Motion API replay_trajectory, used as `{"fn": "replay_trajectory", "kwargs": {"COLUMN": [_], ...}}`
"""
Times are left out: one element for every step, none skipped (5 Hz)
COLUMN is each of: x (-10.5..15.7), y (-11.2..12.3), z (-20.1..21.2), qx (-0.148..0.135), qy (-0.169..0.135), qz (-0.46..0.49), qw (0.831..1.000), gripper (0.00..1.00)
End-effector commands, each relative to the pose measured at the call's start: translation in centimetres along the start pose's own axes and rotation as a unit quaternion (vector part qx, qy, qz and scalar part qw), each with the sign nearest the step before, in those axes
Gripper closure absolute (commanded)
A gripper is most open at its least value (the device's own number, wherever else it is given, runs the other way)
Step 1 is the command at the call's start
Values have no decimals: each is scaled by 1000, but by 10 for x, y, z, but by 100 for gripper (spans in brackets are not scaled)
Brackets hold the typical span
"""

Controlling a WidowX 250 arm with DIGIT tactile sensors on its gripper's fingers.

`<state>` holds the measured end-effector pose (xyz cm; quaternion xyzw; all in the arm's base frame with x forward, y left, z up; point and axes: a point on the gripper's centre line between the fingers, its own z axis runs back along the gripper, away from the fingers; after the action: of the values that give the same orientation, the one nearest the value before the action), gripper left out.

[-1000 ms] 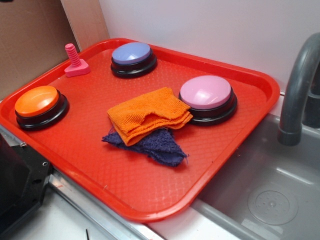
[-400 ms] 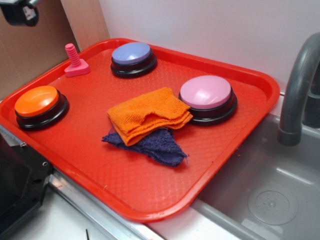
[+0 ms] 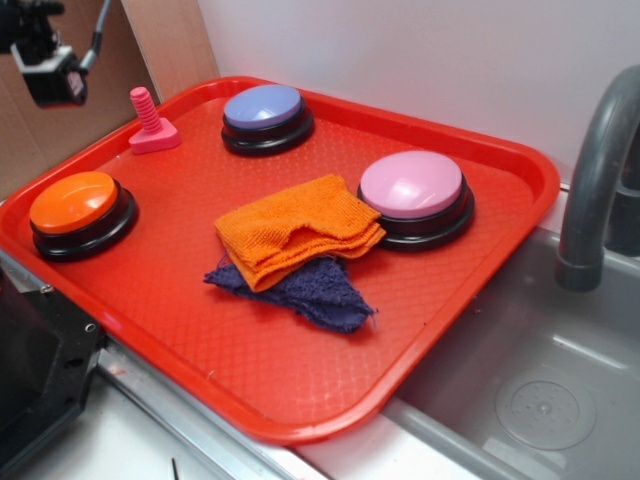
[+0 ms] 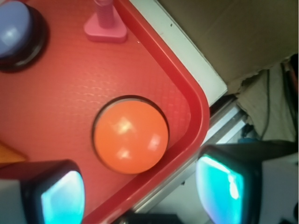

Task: Push the orange button.

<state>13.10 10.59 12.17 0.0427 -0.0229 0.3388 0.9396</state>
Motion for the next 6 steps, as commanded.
{"fn": "replay_trajectory", "kwargs": {"x": [3, 3, 2, 1, -1, -1], "y": [13, 11, 2, -3, -8, -12], "z": [-32, -49, -63, -74, -77, -72], "qx": [8, -16, -22, -33, -35, -45], "qy": [-2, 11, 18, 18, 20, 5], "qz": [-32, -49, -64, -70, -77, -115], "qw": [999, 999, 998, 997, 996, 992], "gripper": [0, 0, 0, 0, 0, 0]}}
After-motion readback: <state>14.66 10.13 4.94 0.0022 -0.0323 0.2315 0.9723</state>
